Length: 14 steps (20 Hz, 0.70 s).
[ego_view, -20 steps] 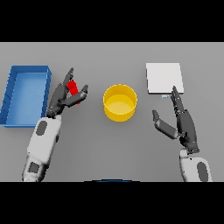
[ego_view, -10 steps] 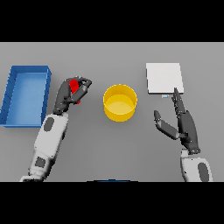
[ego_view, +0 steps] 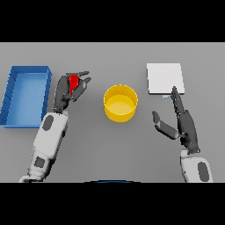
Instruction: Pick up the red beaker and tilt it to pour out 1 green nut into yellow bowl. Pick up the yellow bowl and place it on the metallic measuring scale.
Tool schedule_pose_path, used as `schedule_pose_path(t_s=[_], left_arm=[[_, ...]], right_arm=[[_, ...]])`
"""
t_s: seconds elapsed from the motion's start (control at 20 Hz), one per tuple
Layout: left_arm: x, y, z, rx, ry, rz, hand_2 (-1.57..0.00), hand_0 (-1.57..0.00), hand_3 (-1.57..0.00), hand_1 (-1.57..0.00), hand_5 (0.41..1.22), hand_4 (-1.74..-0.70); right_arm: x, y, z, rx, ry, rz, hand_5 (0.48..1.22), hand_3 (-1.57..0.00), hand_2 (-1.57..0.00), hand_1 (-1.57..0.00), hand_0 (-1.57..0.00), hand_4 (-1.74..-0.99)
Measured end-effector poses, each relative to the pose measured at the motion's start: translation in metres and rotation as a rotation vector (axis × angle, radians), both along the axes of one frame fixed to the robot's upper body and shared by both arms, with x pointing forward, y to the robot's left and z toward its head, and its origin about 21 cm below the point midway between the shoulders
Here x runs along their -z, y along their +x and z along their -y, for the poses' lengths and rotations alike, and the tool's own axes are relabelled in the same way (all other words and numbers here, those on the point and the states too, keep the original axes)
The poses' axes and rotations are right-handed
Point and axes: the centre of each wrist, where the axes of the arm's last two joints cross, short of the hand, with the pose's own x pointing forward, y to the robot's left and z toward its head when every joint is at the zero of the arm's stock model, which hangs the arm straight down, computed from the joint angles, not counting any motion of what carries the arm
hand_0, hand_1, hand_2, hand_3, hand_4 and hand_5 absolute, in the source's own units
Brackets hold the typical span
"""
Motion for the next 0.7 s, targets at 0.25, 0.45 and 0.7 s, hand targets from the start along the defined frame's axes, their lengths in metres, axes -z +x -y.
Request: schedule_pose_path(t_s=[0.25, 0.45, 0.7], left_arm=[[-0.041, 0.006, 0.004, 0.051, 0.153, 0.067, -1.56, -1.56, -1.56, -1.56, 1.113, -1.73], [-0.065, 0.009, 0.013, 0.173, 0.421, 0.075, -1.56, -1.56, -1.56, -1.56, 1.117, -1.73], [-0.072, 0.011, 0.016, 0.229, 0.557, 0.078, -1.57, -1.57, -1.57, -1.57, 1.112, -1.74]], right_arm=[[0.000, 0.000, -0.003, 0.008, -0.024, -0.008, 0.685, 0.00, 0.00, 0.00, 0.00, -1.247], [0.003, -0.004, -0.006, 0.016, -0.042, -0.022, 0.696, 0.00, 0.00, 0.00, 0.00, -1.243], [-0.002, -0.005, 0.000, 0.019, -0.042, -0.023, 0.714, 0.00, 0.00, 0.00, 0.00, -1.251]])
